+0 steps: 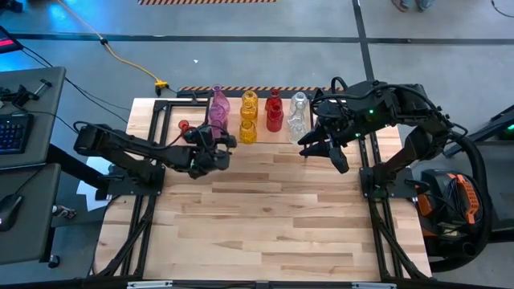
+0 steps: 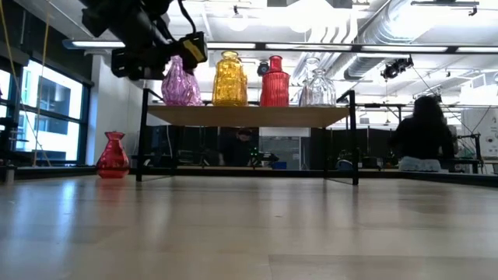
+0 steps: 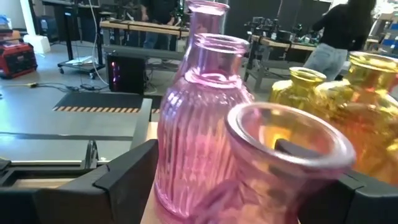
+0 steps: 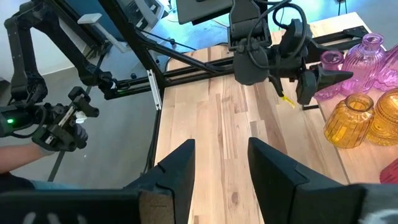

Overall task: Sort vases onto shelf
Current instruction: Put the pink vase on the shelf aligned with the other pink vases

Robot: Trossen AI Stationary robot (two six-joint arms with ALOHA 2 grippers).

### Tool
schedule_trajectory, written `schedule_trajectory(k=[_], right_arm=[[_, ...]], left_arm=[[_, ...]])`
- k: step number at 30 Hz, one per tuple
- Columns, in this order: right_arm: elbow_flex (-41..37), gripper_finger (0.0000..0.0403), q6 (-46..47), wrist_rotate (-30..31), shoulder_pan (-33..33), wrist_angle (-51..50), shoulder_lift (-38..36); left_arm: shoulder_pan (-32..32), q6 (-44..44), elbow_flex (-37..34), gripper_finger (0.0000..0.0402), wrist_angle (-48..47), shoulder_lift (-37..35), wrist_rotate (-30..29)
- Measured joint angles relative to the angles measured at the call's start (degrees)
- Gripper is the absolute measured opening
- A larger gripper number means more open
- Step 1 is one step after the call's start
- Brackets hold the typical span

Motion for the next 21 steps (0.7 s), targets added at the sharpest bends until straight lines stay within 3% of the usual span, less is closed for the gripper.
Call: schedule_trajectory(k=[21], right_arm=[[0.00, 0.0130, 0.00, 0.02, 0.00, 0.02, 0.00]], left_arm=[[0.53, 4.46, 0.00, 0.0308, 1.86, -4.49, -0.06]])
